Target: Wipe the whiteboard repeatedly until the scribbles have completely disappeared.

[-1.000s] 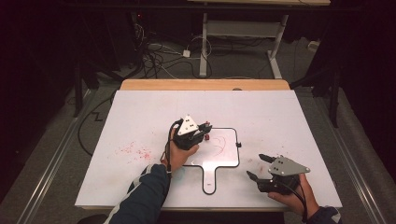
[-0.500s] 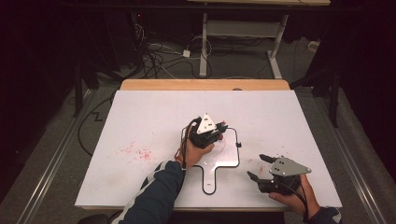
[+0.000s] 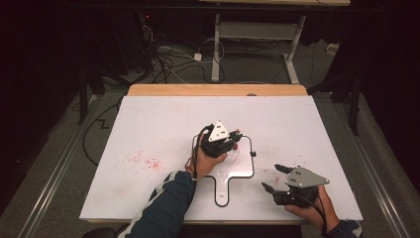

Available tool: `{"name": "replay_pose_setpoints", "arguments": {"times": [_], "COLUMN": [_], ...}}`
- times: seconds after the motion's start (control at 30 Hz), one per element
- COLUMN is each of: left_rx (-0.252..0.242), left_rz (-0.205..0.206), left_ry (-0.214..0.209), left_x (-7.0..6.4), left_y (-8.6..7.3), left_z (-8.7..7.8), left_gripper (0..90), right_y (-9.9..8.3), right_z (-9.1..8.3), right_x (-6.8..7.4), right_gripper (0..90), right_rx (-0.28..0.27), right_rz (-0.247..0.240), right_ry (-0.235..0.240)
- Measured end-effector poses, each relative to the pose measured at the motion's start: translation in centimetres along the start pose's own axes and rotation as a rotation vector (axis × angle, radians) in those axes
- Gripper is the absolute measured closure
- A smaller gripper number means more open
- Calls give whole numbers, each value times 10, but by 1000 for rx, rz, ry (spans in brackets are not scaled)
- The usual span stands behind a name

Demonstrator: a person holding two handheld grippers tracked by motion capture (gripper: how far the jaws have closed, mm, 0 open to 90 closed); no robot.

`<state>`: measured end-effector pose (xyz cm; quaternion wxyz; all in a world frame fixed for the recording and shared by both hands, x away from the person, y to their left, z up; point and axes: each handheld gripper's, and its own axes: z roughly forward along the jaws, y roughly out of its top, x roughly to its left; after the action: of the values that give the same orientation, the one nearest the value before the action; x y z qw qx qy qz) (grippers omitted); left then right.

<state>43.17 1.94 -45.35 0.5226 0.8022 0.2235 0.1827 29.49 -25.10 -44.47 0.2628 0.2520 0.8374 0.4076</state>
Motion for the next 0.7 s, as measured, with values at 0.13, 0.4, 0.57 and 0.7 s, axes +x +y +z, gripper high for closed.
{"name": "replay_pose_setpoints", "arguments": {"times": [0.13, 0.4, 0.57, 0.7], "left_rx": [0, -5, -5, 13], "left_rz": [-43, -20, 1, 13], "left_ry": [46, -2, -34, -7], "left_x": [14, -4, -13, -7], "left_y": [-3, 4, 8, 9], "left_z": [-4, 10, 17, 14], "left_gripper": [789, 789, 789, 789], "right_y": [0, 0, 0, 0], "right_z": [0, 1, 0, -1], "right_x": [0, 1, 0, 0], "right_gripper": [301, 301, 301, 301], "right_rx": [0, 3, 2, 1], "right_rz": [2, -3, 1, -1], "right_ry": [-1, 3, 1, 0]}}
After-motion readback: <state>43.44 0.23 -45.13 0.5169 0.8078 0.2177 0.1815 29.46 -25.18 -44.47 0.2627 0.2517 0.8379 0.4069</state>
